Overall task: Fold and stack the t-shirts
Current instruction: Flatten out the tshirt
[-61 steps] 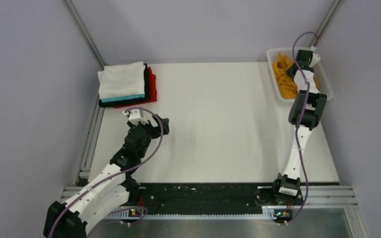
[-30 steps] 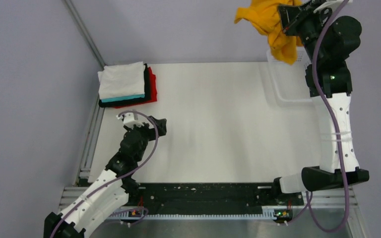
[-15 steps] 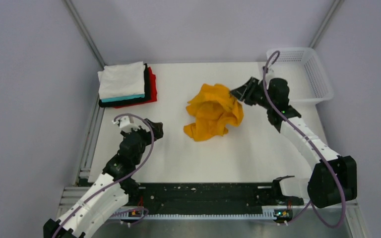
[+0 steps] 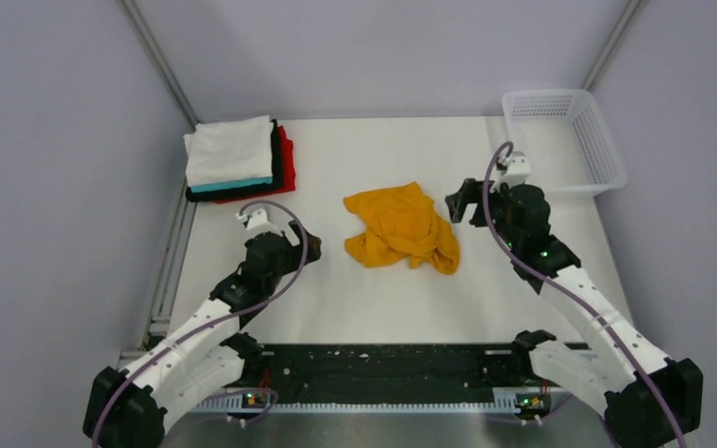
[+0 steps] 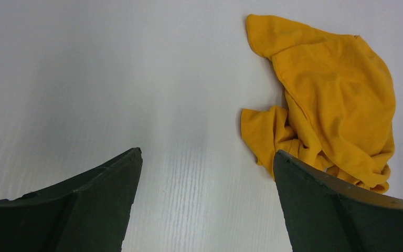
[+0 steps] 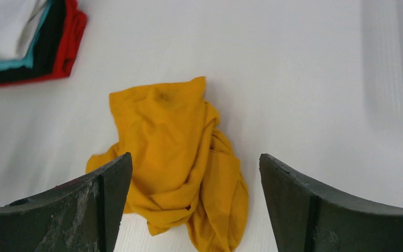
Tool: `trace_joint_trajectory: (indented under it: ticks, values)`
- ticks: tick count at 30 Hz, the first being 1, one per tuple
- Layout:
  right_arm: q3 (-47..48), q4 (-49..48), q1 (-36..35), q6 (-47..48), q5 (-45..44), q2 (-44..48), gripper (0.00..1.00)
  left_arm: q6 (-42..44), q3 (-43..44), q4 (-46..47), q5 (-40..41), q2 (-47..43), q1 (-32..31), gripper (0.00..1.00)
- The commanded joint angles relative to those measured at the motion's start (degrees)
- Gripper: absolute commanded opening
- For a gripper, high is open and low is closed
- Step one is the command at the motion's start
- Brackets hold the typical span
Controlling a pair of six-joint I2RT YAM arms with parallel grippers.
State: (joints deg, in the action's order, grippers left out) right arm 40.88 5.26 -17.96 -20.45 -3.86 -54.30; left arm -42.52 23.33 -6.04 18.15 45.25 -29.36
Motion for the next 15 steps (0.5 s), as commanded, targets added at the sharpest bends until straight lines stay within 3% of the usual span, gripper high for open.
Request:
trace_joint_trajectory:
  ticks: [1,4,7,15]
  values:
    - [-1.3,-1.9,-10.4,20.2,6.4,-1.3,0.89,-0.7,2.8,2.2,-3.3,2.6,0.2,0.99]
    - [-1.0,-0.9,-21.0,34.8,5.3,-6.0,0.89,-0.6,3.0,1.7,-3.1,3.1,0.2,0.99]
    - [1.3,1.6,-26.8,46.5,5.9,-12.6,0.89,-0.4,3.0,1.0,-2.3,2.6,0.2,0.99]
    - [7.1,1.7,-28.7,57.0,4.5,-25.4,0.87,0.3,2.0,0.4,0.8,0.5,0.2,0.99]
